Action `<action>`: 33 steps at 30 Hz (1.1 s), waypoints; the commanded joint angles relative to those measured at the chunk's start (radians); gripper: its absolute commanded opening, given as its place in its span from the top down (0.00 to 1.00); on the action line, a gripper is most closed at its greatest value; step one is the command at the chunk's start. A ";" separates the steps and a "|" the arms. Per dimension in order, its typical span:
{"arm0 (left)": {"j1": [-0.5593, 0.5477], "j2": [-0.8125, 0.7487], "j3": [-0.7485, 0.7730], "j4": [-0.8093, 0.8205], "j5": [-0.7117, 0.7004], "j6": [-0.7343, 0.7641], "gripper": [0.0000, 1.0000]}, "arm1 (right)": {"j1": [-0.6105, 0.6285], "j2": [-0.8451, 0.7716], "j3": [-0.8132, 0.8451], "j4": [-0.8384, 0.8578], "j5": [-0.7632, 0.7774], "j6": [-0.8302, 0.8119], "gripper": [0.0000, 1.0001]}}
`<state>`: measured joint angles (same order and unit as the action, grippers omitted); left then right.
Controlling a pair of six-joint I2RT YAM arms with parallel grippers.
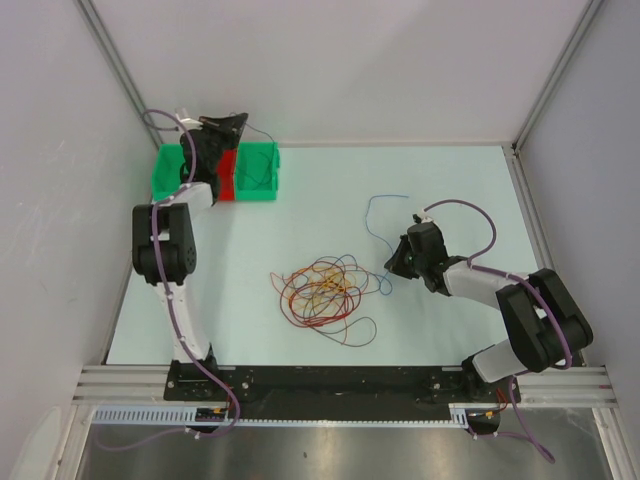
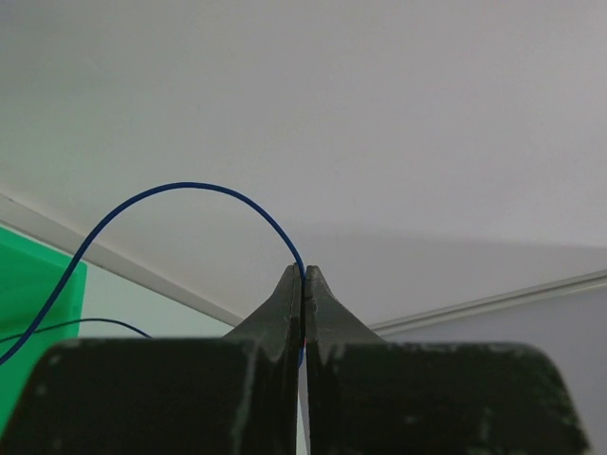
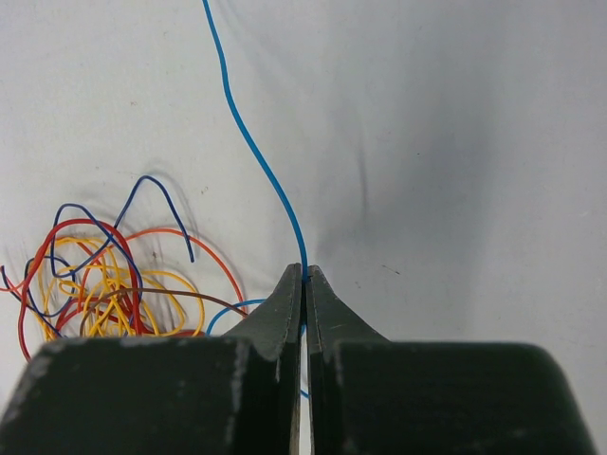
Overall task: Untangle the cables
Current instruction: Place the cable in the bin.
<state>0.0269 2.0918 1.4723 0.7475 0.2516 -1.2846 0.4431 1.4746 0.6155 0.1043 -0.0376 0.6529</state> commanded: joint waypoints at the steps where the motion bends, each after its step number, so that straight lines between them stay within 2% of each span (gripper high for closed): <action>1: -0.018 0.019 0.037 0.092 0.011 -0.027 1.00 | -0.006 0.006 0.001 0.035 -0.011 -0.007 1.00; 6: -0.055 0.022 0.011 0.076 0.003 -0.021 1.00 | -0.007 0.006 0.000 0.034 -0.013 -0.009 1.00; 17: -0.030 0.004 -0.095 0.052 -0.022 0.019 1.00 | -0.009 0.006 0.000 0.035 -0.018 -0.012 1.00; 18: -0.003 0.005 -0.098 0.049 -0.023 0.021 1.00 | -0.009 0.006 0.001 0.035 -0.019 -0.012 1.00; 33: 0.007 -0.010 -0.083 -0.184 -0.133 0.198 1.00 | -0.011 0.009 0.001 0.041 -0.027 -0.013 1.00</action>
<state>0.0349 2.1162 1.3743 0.6140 0.1650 -1.1828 0.4362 1.4765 0.6155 0.1104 -0.0608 0.6529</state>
